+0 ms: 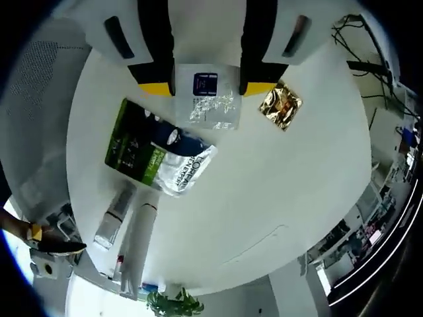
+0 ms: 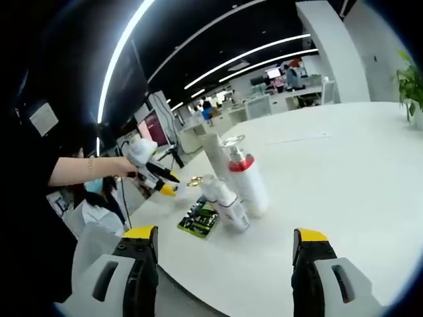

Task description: Arrange the skincare products in the storage area until every visible bottle or jar stands upright without overlapping.

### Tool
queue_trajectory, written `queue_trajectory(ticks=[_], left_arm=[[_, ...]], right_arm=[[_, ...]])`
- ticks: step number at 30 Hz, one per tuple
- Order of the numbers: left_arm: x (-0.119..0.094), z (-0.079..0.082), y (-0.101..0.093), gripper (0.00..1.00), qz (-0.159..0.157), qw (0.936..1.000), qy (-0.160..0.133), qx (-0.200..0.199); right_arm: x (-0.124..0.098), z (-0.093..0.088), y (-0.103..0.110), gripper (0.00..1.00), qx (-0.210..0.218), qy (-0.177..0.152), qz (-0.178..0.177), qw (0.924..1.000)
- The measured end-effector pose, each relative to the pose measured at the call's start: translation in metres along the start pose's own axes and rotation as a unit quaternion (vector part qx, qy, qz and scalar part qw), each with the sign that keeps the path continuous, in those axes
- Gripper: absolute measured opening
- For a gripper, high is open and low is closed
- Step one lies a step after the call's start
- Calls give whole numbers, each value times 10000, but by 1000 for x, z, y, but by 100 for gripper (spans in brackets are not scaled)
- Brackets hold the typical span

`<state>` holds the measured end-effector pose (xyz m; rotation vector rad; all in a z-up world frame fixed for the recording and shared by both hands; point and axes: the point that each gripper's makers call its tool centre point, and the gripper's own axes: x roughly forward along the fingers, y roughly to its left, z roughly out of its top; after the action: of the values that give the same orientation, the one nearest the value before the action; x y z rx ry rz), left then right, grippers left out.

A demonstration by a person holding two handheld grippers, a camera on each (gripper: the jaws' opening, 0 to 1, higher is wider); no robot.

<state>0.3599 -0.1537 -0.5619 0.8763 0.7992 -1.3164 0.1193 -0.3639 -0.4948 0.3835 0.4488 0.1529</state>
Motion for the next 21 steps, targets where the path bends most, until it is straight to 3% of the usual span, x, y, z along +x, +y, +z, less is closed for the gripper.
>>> queue_trajectory(ticks=[13,15,21], left_arm=[[-3,-19,-34,35,-536,9942,350,866],[-3,-18,-45,35,-599,9936,379,880],[5,-24,-51,35,-833,9895,432,1095]], right_arm=[[-1,1,3,86,-110,-6,41,9999],[-1,1,3,86,-124,4,40,9999],[-1,1,2,85,-127,2,3,9999]])
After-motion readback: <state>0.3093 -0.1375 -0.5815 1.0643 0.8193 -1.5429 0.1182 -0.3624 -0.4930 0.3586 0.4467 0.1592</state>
